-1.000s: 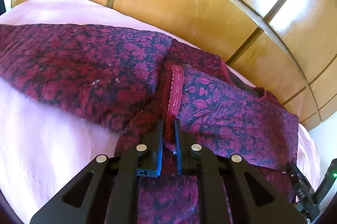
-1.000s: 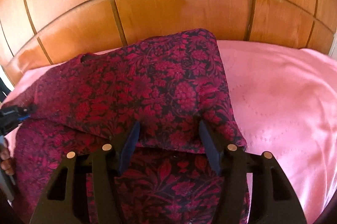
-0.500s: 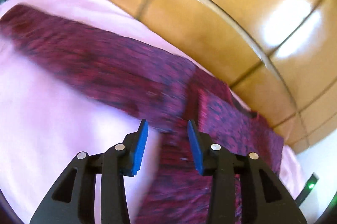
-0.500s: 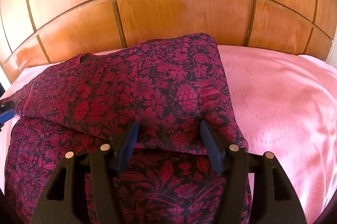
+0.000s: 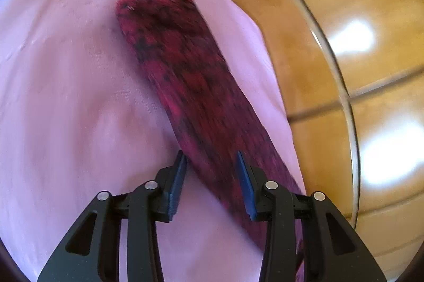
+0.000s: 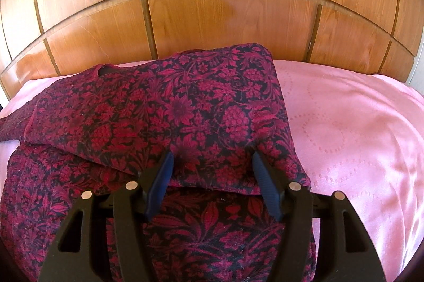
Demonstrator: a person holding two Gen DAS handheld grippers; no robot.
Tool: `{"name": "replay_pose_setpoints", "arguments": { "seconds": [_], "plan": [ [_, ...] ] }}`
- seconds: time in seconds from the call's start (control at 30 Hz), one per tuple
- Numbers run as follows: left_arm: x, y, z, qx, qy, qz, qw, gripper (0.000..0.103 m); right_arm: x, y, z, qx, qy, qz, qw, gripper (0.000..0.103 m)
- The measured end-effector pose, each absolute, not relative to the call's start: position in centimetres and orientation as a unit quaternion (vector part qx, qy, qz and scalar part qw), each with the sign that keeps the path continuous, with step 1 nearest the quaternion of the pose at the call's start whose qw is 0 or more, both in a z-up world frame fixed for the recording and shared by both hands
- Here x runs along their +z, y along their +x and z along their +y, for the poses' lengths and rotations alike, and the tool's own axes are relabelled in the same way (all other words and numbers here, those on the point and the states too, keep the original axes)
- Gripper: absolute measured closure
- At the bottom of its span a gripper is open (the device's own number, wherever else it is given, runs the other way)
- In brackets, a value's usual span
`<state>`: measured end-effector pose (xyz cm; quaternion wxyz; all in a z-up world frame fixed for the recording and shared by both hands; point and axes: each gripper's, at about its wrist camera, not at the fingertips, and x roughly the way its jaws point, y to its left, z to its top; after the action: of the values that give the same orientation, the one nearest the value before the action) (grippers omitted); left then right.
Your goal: Fold small clothes
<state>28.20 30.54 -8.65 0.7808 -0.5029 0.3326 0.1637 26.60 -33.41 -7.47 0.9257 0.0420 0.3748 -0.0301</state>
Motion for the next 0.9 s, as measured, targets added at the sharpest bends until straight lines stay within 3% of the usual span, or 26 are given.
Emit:
{"name": "replay_pose_setpoints", "arguments": {
  "seconds": [0.13, 0.17, 0.2, 0.43, 0.63, 0.8, 0.9],
  "plan": [
    [-8.8, 30.2, 31.6, 0.173, -0.496, 0.328, 0.785, 0.067, -7.5, 26.7, -33.4, -0.031, 0.041, 0.375, 0.926, 0.041],
    [-8.5, 30.8, 31.1, 0.174, -0.489, 0.330, 0.788, 0.085, -7.5, 26.6, -33.4, -0.031, 0.040, 0.374, 0.926, 0.041],
    [-8.1, 31.4, 30.7, 0.175, -0.474, 0.337, 0.794, 0.090, -7.5, 26.6, -33.4, -0.031, 0.040, 0.374, 0.926, 0.041],
    [-0.6, 30.9, 23.1, 0.091, -0.346, 0.302, 0.884, 0.093, -7.5, 26.7, -33.4, -0.031, 0.042, 0.374, 0.926, 0.041],
    [3.2, 31.3, 9.8, -0.034, -0.231, 0.297, 0.926, 0.093, -7.5, 26.7, -33.7, -0.028, 0.047, 0.373, 0.926, 0.041],
    [0.2, 31.9, -1.2, -0.107, -0.144, 0.356, 0.917, 0.092, -7.5, 26.7, -34.0, -0.023, 0.055, 0.372, 0.926, 0.041],
    [-2.9, 32.0, -5.9, -0.122, -0.095, 0.405, 0.901, 0.067, -7.6, 26.7, -34.3, -0.018, 0.061, 0.370, 0.927, 0.040]
  ]
}}
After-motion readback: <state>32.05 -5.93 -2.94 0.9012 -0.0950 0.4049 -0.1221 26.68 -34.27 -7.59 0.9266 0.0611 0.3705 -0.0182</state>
